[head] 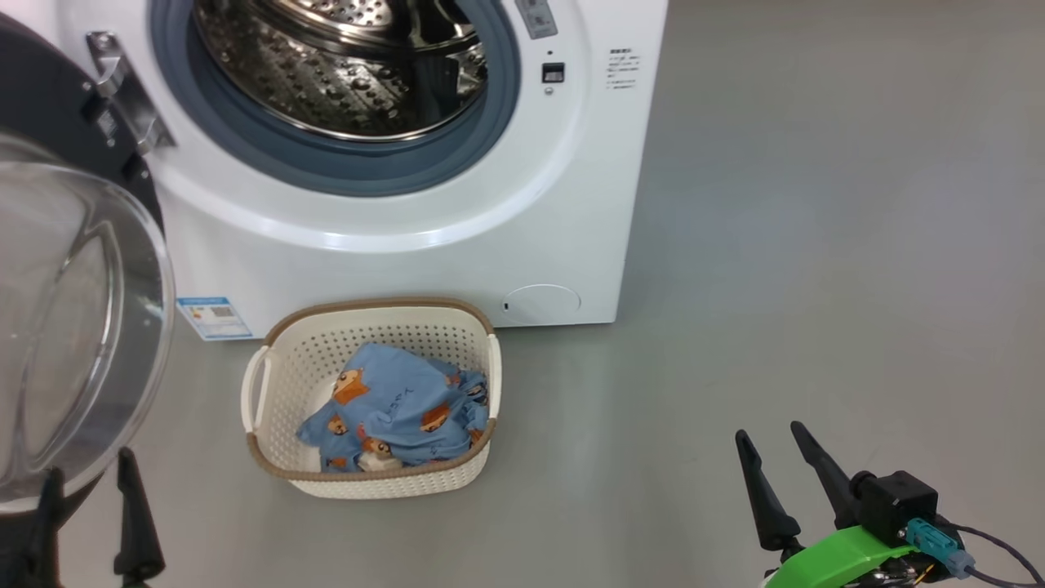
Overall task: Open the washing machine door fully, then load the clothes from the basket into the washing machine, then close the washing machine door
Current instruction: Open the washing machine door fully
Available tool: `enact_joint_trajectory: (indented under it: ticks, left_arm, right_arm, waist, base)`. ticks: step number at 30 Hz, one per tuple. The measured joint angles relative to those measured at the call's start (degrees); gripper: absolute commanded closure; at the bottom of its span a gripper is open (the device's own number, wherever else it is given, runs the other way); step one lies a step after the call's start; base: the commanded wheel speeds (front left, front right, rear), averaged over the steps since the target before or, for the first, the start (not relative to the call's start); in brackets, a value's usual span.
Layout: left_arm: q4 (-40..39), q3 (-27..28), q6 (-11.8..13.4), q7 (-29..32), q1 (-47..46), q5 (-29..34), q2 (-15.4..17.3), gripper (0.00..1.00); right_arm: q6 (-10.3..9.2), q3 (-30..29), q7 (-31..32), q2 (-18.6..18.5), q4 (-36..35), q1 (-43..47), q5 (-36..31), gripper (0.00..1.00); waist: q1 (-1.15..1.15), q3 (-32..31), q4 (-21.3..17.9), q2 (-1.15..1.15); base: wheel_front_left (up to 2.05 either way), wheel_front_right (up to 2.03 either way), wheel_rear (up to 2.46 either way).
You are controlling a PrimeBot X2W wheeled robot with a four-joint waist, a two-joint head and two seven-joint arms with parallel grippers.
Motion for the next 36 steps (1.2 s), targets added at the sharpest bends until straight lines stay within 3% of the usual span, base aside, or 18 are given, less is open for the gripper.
enact_joint_trajectory:
  ticks: [9,22,36]
  left_arm:
    - [-1.4,-1.0,0.0,0.0,2.9,0.0,0.0,0.00]
    - [-3.4,-6.8,0.0,0.0,7.1,0.0,0.4,0.00]
    - [-4.6,-8.8,0.0,0.0,9.2,0.0,0.9,0.00]
  right_arm:
    - [0.00,-0.6,0.0,0.0,-3.0,1.4,-3.0,0.00]
    - [0.00,-1.0,0.0,0.0,-5.1,3.4,-3.3,0.00]
    - [0.00,-1.1,0.0,0.0,-6.4,4.6,-3.5,0.00]
  waist:
    - [0.00,-1.3,-2.5,0.00]
    - [0.00,-3.3,-6.6,0.00]
    - [0.00,-4.4,-6.3,0.00]
  base:
    - [0.00,0.00,0.00]
    - [0.00,0.00,0.00]
    - [0.00,0.00,0.00]
